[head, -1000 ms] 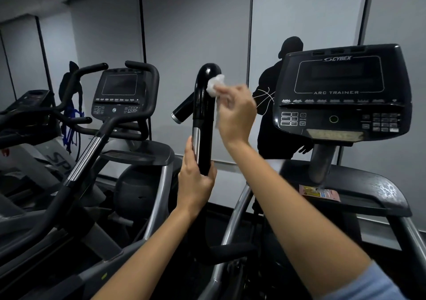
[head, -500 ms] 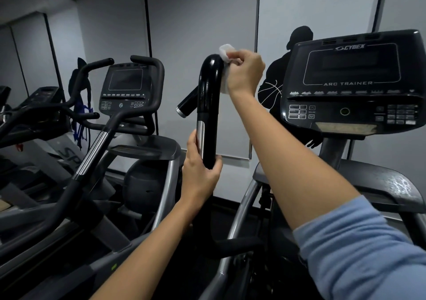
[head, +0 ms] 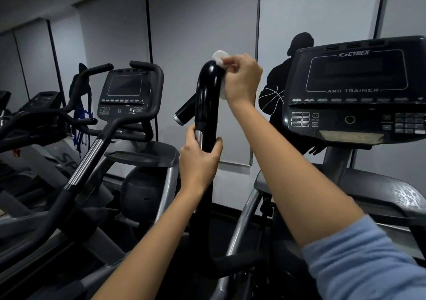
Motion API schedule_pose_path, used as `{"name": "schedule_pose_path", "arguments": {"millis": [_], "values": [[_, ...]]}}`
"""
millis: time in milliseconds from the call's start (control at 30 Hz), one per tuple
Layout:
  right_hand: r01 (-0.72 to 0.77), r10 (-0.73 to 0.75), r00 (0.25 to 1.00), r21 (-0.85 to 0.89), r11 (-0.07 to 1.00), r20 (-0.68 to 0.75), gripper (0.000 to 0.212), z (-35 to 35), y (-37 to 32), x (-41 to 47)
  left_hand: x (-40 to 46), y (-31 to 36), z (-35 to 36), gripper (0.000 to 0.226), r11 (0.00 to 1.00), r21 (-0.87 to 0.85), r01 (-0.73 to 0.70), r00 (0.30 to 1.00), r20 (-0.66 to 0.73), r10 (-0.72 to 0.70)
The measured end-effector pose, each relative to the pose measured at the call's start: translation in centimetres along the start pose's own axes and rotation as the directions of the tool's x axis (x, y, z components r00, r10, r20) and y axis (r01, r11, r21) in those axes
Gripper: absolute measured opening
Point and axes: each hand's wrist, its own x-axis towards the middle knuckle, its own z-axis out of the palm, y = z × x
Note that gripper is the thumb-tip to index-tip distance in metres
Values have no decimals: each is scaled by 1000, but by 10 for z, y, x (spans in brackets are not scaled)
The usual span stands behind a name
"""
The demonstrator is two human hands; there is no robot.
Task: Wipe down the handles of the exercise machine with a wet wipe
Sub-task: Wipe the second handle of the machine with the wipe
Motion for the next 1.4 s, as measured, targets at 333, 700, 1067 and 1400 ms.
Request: {"name": "schedule_pose_path", "arguments": {"millis": [333,700,1067,1400], "values": [[-114,124,992,237,965,-27,24,-13,3,-25,-2,2,-1,32,1000,-21,-10,1000,-3,10],[-275,279,960,92,957,-33,31,16,23,18,-2,-2,1,30,999,-44,-29,1000,-7,29],[-239,252,967,204,949,-43,15,2,29,18,-1,-3,1,31,999,-40,-28,1000,-12,28],[-306,307,952,74,949,-5,26,28,46,24,-1,-4,2,31,998,-55,-33,999,1,33]]}}
